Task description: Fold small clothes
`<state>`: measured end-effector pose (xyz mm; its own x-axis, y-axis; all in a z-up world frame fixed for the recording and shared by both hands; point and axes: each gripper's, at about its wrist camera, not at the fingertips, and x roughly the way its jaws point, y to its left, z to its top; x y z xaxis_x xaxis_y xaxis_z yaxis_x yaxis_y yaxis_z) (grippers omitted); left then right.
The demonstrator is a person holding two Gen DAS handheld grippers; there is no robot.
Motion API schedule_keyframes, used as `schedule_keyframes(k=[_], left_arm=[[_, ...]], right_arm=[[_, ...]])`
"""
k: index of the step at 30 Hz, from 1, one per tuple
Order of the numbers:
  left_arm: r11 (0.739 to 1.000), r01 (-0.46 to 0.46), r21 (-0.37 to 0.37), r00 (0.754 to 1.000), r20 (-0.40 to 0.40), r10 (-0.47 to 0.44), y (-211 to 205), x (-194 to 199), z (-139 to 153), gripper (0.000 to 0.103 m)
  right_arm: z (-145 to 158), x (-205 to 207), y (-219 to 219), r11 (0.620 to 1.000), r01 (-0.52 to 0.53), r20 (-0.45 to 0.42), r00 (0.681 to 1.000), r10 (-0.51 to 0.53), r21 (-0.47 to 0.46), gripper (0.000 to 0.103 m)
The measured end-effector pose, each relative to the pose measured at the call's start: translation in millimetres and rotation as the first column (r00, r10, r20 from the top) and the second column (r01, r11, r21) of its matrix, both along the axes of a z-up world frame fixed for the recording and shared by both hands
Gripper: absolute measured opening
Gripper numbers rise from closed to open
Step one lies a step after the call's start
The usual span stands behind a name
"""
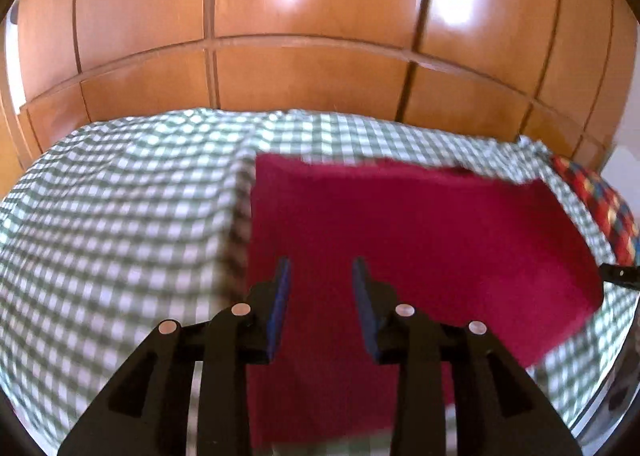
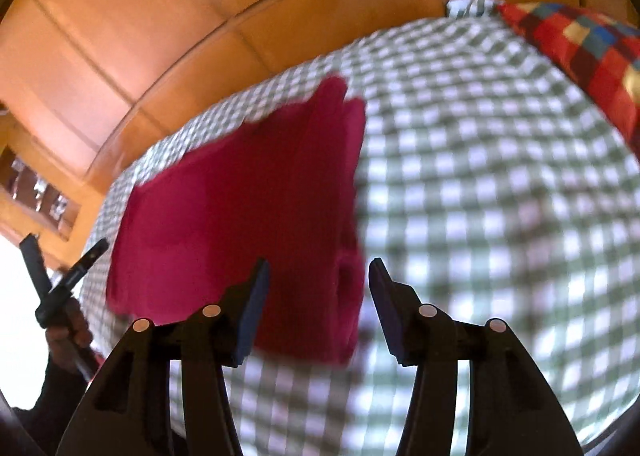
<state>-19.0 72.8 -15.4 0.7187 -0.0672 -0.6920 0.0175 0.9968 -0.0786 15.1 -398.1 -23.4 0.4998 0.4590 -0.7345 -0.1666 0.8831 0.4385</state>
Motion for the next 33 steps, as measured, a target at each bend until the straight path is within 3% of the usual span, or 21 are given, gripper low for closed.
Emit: schedule_keyframes(k=[1, 3, 5, 9, 12, 14, 16, 18, 19, 23, 26, 27, 33], left_arm=[[1.000, 0.010, -0.010, 1.000, -0.007, -0.010, -3, -8, -3, 0.031], [1.000, 0.024, -0.016, 0.999, -0.023, -0.024, -5, -21, -13, 0.031], [1.000, 0.013, 0.025, 0.998, -0.067, -0.012, -6, -24, -27, 0.031], [0.995, 0.012, 0.097, 0.996, -0.094, -0.003, -6, -27, -47, 0.030], [0.993, 0.007, 0.114, 0.996, -0.091, 0.004, -9, -27, -46, 0.030], [0.996, -0.006, 0.086, 0.996, -0.091, 0.013, -5, -30, -40, 0.030], [0.999, -0.023, 0.023, 0.996, -0.083, 0.025, 5, -34, -33, 0.035], [0.998, -0.047, -0.040, 0.997, -0.063, 0.044, 17, -42, -25, 0.039], [0.996, -0.075, -0.057, 0.996, -0.052, 0.072, 25, -48, -20, 0.042], [0.979, -0.135, -0.155, 0.990, -0.052, 0.128, 53, -70, -18, 0.042], [0.974, -0.148, -0.174, 0.988, -0.061, 0.139, 62, -82, -23, 0.041], [0.971, -0.148, -0.187, 0.988, -0.070, 0.137, 63, -85, -27, 0.037], [0.971, -0.122, -0.205, 0.991, -0.076, 0.109, 51, -85, -33, 0.035]], right_arm=[[-3, -7, 4, 1.000, -0.015, -0.005, 1.000, 0.015, -0.004, 0.046], [-10, -16, 11, 0.999, -0.031, -0.004, 1.000, 0.031, -0.027, 0.021], [-12, -16, 13, 0.997, -0.012, 0.009, 1.000, 0.013, -0.071, 0.007], [-13, -14, 9, 0.982, 0.029, 0.032, 0.999, -0.023, -0.189, 0.006], [-34, -12, 5, 0.978, 0.023, -0.005, 1.000, -0.025, -0.208, 0.006], [-33, -13, 6, 0.979, 0.037, 0.001, 0.999, -0.037, -0.202, 0.006], [-28, -14, 6, 0.980, 0.043, 0.005, 0.999, -0.043, -0.196, 0.008], [-21, -18, 4, 0.975, 0.050, 0.015, 0.999, -0.048, -0.215, 0.041], [-15, -19, 4, 0.968, 0.076, 0.034, 0.997, -0.069, -0.239, 0.047], [15, -31, 5, 0.966, 0.111, 0.135, 0.988, -0.081, -0.235, 0.049], [30, -28, 24, 0.971, 0.080, 0.179, 0.983, -0.039, -0.226, 0.052], [31, -25, 36, 0.975, 0.056, 0.187, 0.982, -0.015, -0.217, 0.057], [23, -4, 96, 0.975, -0.025, 0.190, 0.979, 0.068, -0.222, 0.057]])
